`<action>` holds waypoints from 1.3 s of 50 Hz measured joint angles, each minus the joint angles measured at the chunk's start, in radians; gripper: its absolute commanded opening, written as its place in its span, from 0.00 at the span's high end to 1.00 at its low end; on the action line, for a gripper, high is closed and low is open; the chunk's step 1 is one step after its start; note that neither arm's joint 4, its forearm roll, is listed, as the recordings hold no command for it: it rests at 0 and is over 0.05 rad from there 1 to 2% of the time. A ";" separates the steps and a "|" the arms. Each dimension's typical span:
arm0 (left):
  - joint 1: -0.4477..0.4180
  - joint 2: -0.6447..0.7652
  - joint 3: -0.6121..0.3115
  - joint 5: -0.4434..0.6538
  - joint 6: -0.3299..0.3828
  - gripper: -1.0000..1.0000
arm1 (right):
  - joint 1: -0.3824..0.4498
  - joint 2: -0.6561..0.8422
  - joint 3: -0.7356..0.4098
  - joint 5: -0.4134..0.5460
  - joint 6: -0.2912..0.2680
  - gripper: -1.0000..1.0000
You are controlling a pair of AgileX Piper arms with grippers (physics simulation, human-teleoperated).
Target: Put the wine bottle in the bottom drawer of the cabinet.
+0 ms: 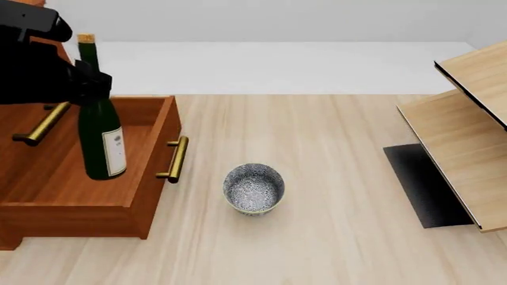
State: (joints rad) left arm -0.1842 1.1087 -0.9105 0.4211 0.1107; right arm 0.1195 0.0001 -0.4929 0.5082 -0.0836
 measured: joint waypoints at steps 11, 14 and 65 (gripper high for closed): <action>0.008 0.018 0.042 -0.050 -0.009 1.00 | -0.005 0.000 -0.010 0.009 0.000 0.00; 0.010 0.022 0.052 -0.061 -0.012 1.00 | -0.007 0.000 -0.011 0.010 0.000 0.00; 0.035 0.042 0.169 -0.155 -0.017 1.00 | 0.003 0.000 0.010 0.001 -0.007 0.00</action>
State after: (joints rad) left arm -0.1487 1.1509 -0.7412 0.2657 0.0939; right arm 0.1229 0.0000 -0.4831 0.5097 -0.0906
